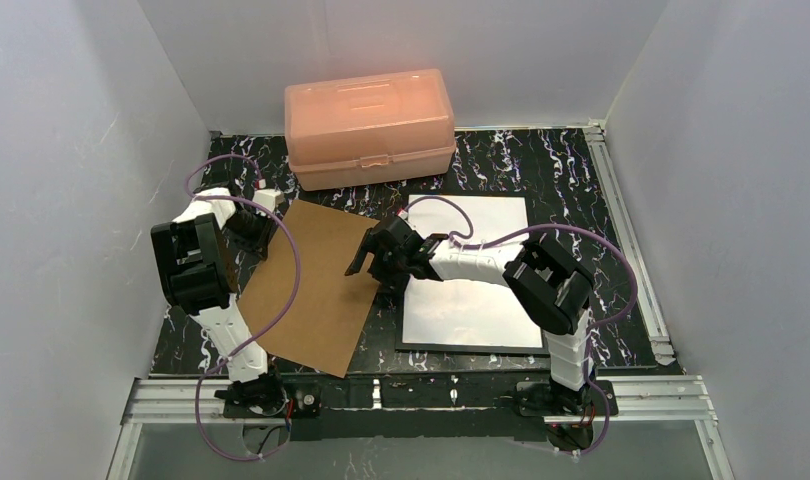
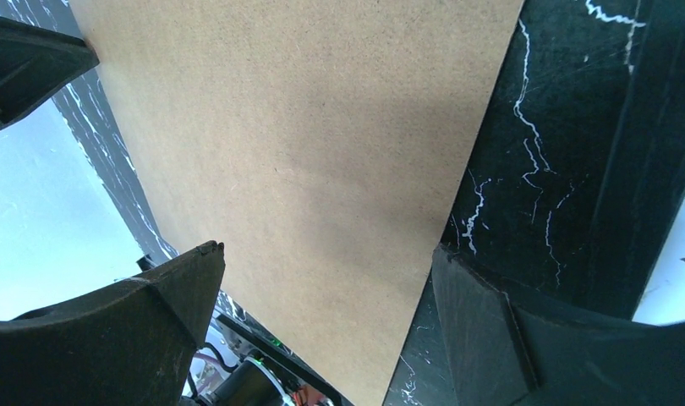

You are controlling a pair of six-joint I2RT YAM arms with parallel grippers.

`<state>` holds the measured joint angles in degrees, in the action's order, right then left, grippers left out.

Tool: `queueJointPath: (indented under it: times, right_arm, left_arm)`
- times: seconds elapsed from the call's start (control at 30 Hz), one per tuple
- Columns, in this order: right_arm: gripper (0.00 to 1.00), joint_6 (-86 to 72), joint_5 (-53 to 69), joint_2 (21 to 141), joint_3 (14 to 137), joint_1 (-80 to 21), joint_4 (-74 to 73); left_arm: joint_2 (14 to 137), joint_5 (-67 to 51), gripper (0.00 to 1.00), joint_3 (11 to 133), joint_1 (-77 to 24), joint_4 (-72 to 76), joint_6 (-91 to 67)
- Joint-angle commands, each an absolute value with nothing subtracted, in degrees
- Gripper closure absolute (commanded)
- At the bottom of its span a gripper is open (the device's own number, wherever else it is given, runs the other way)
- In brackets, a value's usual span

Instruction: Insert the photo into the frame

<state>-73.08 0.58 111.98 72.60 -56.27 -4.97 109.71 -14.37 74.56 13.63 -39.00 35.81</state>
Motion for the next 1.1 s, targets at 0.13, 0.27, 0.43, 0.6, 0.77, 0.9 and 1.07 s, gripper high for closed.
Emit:
queueJointPath:
  times: [0.13,0.27,0.43,0.6,0.77,0.9,1.07]
  right_arm:
    - [0.03,-75.58,5.43,111.84,83.87,-57.19,18.42]
    - [0.04,-76.19,6.6,113.85,85.64,-57.38,18.01]
    - [0.05,-77.03,5.88,112.48,82.57,-57.35,19.45]
    - [0.05,-76.76,3.96,109.61,80.67,-57.14,18.65]
    - [0.05,-66.89,0.59,109.22,86.39,-57.63,-2.23]
    - [0.03,-60.32,-6.42,110.64,91.04,-59.8,-18.93]
    - [0.02,-59.85,-9.15,108.39,85.33,-60.08,-22.59]
  left_arm:
    - [112.77,-20.4,0.96,70.49,10.63,-46.64,35.75]
    - [112.3,-18.97,0.96,69.91,10.71,-46.72,36.67]
    - [112.27,-20.79,0.96,70.07,10.65,-47.41,37.02]
    - [112.86,-21.46,0.97,71.05,9.15,-48.81,36.74]
    - [109.92,-21.28,0.97,73.86,11.51,-52.02,37.72]
    - [108.63,-21.91,0.9,80.84,17.9,-55.96,38.75]
    - [108.36,-22.35,0.75,87.4,22.45,-59.41,40.76]
